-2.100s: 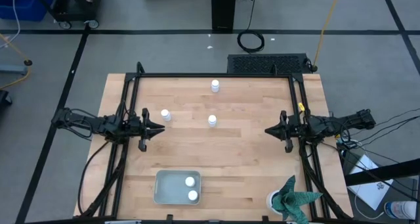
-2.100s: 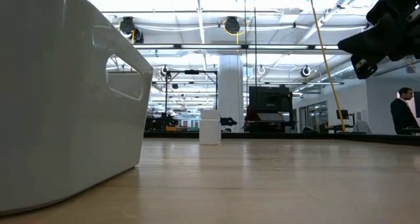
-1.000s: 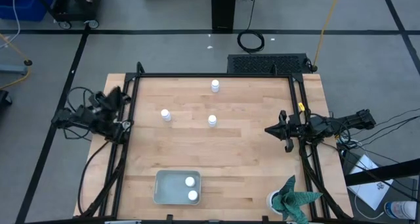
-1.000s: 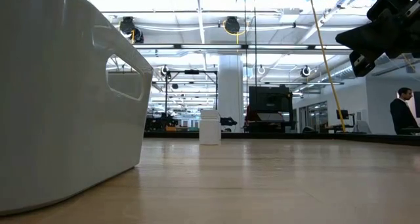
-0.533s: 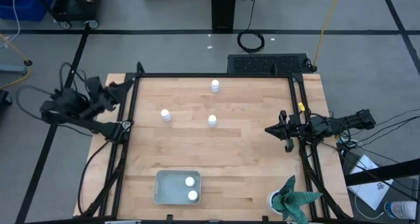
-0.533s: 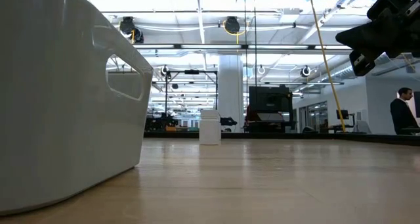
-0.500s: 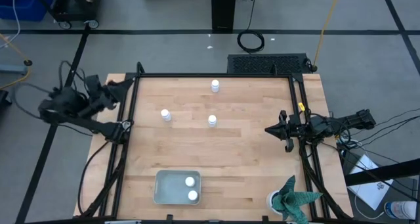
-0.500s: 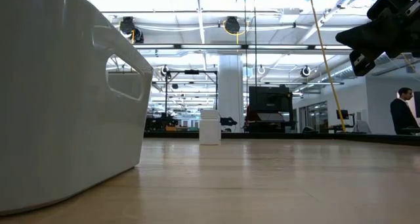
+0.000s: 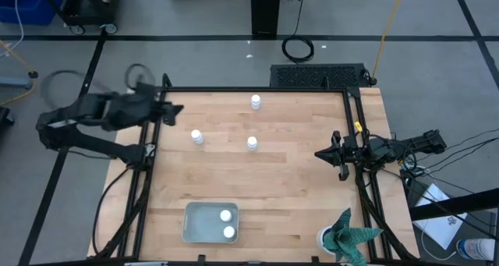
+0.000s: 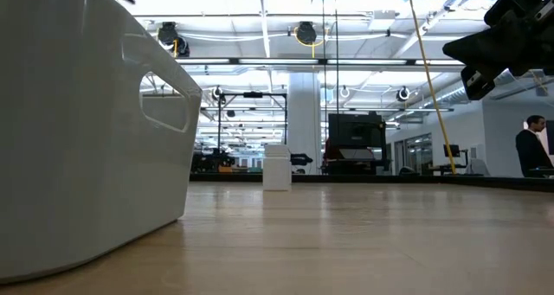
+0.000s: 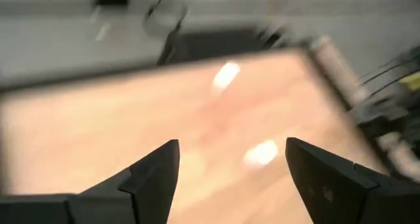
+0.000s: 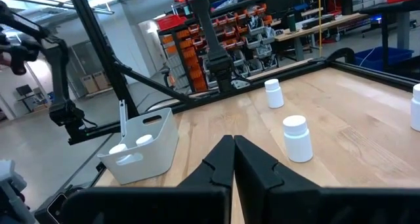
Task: Pick and place pill bottles into a basket
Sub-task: Put the white medicine bottle into the gray bin
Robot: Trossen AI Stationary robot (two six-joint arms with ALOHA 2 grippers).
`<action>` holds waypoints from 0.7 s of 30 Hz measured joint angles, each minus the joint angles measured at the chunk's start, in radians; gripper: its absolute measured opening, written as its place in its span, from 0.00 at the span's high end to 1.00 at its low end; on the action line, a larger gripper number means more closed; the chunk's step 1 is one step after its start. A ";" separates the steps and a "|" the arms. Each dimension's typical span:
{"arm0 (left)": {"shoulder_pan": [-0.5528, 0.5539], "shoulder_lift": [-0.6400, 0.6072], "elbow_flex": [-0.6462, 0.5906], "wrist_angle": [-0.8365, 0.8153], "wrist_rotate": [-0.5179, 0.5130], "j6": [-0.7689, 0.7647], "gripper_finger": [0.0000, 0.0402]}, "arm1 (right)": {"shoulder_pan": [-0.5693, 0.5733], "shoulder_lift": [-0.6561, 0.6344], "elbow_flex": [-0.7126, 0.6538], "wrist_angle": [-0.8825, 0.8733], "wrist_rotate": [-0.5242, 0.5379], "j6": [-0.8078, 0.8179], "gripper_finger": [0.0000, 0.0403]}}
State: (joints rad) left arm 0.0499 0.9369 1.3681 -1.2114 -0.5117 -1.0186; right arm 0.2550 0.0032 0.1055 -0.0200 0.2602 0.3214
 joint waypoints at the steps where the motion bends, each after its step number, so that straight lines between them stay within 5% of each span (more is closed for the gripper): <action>1: 0.047 0.026 0.012 -0.038 0.054 -0.013 0.31 | 0.000 0.000 0.000 0.000 0.000 0.000 0.99; 8: 0.289 0.183 0.033 -0.084 0.377 0.095 0.30 | 0.000 0.000 0.000 0.000 0.000 0.000 0.99; 21: 0.485 0.500 0.033 -0.188 0.526 0.495 0.27 | 0.000 0.000 0.001 0.000 0.000 0.000 0.99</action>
State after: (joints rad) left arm 0.5353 1.4367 1.4006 -1.3997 0.0139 -0.5235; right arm 0.2550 0.0032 0.1066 -0.0200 0.2600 0.3213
